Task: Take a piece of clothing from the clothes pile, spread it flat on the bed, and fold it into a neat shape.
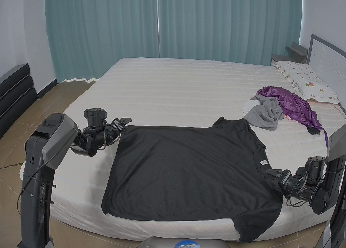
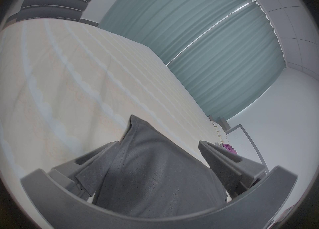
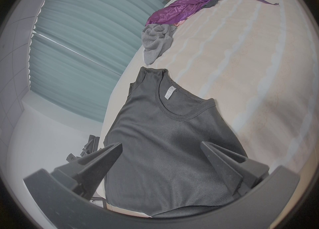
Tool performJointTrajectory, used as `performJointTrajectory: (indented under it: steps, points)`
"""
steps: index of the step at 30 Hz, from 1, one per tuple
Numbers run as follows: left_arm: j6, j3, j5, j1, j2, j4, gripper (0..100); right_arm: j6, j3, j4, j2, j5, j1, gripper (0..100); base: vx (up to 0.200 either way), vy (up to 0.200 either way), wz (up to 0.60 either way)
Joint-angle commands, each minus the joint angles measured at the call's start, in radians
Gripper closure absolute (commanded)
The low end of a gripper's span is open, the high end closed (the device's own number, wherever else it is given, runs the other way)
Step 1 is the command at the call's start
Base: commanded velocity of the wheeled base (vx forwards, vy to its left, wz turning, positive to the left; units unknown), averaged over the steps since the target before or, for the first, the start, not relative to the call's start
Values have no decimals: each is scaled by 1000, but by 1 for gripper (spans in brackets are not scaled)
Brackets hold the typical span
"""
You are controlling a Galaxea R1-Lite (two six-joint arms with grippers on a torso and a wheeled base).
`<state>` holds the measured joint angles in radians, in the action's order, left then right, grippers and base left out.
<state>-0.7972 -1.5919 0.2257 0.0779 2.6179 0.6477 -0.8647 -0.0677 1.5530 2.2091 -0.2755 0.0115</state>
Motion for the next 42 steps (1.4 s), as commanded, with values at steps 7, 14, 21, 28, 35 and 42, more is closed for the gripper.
performJointTrajectory:
  steps: [7, 14, 21, 28, 35, 42]
  points:
    - [24, -91, -51, 8, 108, 4, 0, -2, 6, 13, 4, -1, -21, 0, 0, 0, 0]
    - [52, -114, -80, 17, 128, 6, 0, -27, 5, 13, 6, -1, -22, 0, 0, 0, 0]
    - [53, -148, -88, 22, 148, 6, 100, -28, 5, 13, 7, -1, -27, 0, 0, 0, 0]
    - [55, -172, -152, 20, 159, 10, 100, -28, 6, 13, 7, -1, -27, 0, 0, 0, 0]
    - [55, -230, -212, 17, 186, 9, 100, -28, 6, 13, 7, -1, -27, 0, 0, 0, 0]
    - [55, -234, -215, 16, 186, 7, 100, -28, 5, 13, 7, -1, -27, 0, 0, 0, 0]
